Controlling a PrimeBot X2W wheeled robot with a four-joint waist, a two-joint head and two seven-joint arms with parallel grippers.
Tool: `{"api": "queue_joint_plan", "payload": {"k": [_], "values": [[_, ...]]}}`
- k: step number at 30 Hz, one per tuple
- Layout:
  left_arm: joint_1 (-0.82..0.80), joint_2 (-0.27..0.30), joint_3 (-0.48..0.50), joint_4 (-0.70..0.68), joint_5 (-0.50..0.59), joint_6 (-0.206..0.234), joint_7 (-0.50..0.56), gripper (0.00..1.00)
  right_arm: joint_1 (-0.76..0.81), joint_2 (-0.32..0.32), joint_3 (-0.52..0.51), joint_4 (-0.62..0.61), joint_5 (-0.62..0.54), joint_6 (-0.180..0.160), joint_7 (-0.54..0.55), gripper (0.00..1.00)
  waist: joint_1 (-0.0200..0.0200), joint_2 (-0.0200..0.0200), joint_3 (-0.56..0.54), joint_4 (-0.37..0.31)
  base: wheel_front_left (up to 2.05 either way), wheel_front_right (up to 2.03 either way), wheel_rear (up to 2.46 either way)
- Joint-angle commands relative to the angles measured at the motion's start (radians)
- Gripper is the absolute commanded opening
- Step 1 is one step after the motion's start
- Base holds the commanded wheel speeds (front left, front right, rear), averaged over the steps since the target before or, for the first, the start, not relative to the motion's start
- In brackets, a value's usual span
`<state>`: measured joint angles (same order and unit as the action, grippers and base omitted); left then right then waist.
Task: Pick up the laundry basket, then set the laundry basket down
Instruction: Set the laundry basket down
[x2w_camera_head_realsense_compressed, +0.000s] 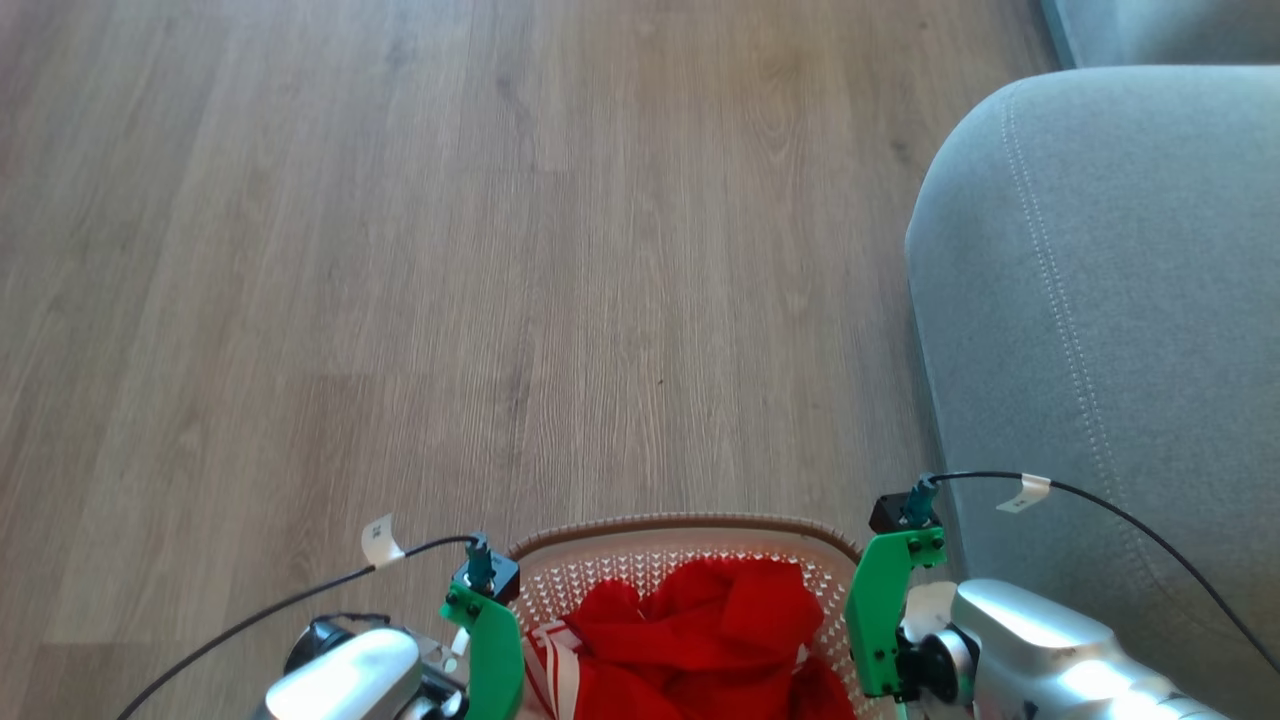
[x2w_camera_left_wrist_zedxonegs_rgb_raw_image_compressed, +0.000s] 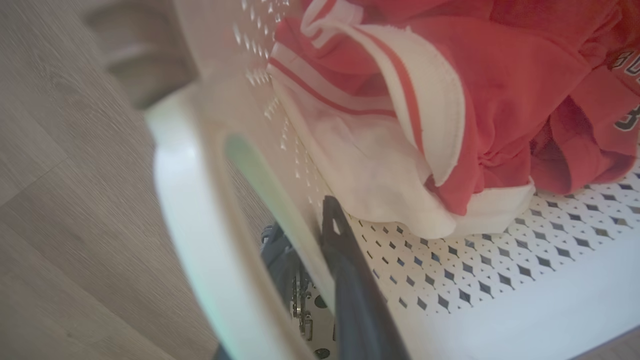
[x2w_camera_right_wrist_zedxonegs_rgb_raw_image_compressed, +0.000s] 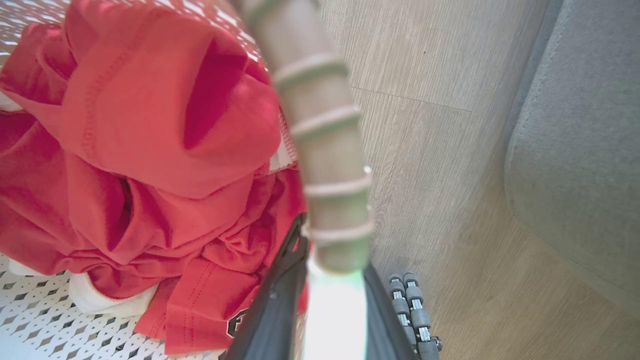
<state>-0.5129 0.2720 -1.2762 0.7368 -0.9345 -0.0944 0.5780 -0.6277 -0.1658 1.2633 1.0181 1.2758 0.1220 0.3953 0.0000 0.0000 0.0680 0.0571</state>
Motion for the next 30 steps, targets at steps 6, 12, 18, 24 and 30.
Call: {"api": "queue_joint_plan", "payload": {"k": [6,12,18,24,30], "values": [[-0.051,-0.042,-0.004,-0.047,0.027,-0.036,-0.015,0.00,-0.051,0.037,0.011,-0.050,-0.005,0.009,-0.025,0.00,0.0000,0.0000,0.043,-0.001,0.00,0.00,0.00],[-0.074,-0.061,-0.004,-0.026,0.031,-0.036,-0.031,0.00,-0.074,0.025,0.012,-0.048,-0.019,0.009,-0.043,0.00,0.0000,0.0000,0.110,-0.001,0.00,0.00,0.00],[-0.119,-0.090,-0.004,0.006,0.043,-0.036,-0.061,0.00,-0.113,0.013,0.013,-0.050,-0.037,0.009,-0.093,0.00,0.0000,0.0000,0.206,0.004,0.00,0.00,0.00],[-0.179,-0.124,-0.004,0.055,0.062,-0.036,-0.102,0.00,-0.152,0.000,0.013,-0.053,-0.056,0.009,-0.141,0.00,0.0000,0.0000,0.308,0.007,0.00,0.00,0.00],[-0.251,-0.157,-0.004,0.121,0.083,-0.036,-0.207,0.00,-0.193,-0.008,0.010,-0.043,-0.067,0.009,-0.208,0.00,0.0000,0.0000,0.396,0.002,0.00,0.00,0.00]]}}
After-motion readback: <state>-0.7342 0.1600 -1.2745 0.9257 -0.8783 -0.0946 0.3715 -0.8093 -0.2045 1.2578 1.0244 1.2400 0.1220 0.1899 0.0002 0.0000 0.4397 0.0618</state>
